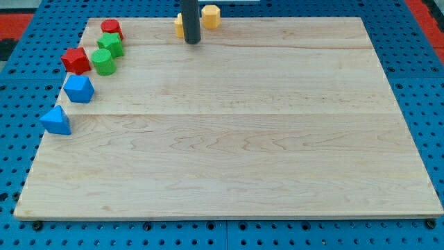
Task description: Push the cube below the hexagon
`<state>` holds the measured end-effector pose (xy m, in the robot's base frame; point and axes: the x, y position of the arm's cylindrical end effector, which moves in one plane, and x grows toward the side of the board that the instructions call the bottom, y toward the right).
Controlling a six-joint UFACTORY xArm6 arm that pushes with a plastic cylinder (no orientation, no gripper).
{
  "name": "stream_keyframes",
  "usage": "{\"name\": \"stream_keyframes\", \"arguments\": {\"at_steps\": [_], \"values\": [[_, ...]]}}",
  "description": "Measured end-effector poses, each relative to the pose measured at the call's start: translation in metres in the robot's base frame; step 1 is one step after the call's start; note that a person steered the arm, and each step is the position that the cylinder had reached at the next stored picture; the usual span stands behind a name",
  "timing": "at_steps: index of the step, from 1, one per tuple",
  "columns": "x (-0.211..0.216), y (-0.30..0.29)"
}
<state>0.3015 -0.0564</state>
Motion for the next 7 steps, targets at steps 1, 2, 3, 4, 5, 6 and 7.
{"name": "stream_keyframes", "arguments": {"at_steps": [1,2,3,4,5,6,7], "values": [[0.133,-0.027],[0.225,-0.119],[0.244,-0.186],[0.207,-0.226],[0.158,-0.219],[0.113,-0.211],[0.111,-0.22]]}}
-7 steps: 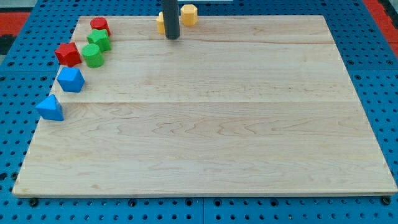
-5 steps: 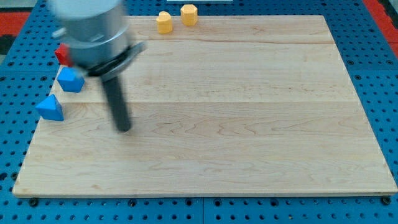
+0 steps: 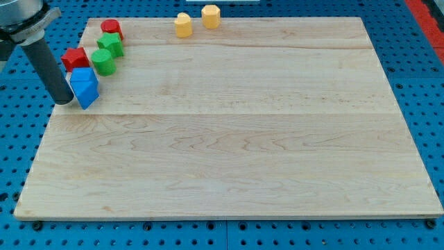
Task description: Push the cube below the hexagon
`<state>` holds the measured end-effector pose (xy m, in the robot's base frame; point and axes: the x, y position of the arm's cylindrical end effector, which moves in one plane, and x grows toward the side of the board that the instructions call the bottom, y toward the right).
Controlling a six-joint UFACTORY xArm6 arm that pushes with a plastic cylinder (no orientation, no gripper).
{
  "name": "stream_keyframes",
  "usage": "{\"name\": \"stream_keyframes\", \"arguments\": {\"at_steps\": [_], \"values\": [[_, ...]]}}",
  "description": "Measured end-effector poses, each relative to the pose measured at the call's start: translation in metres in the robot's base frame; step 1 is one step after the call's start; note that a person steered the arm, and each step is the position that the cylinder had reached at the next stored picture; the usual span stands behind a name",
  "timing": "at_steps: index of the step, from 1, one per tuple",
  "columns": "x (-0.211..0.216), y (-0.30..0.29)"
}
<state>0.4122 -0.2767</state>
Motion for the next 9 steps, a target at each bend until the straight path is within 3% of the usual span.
{"name": "stream_keyframes", "arguments": {"at_steps": [1,2,4,5,6,7,8,9], "values": [[-0.014,-0.023],[-0.048,0.007],[-0.071,0.186],[-0.049,0.124],[-0.009,0.11],[-0.009,0.18],[-0.092,0.207],[-0.149,0.246]]}}
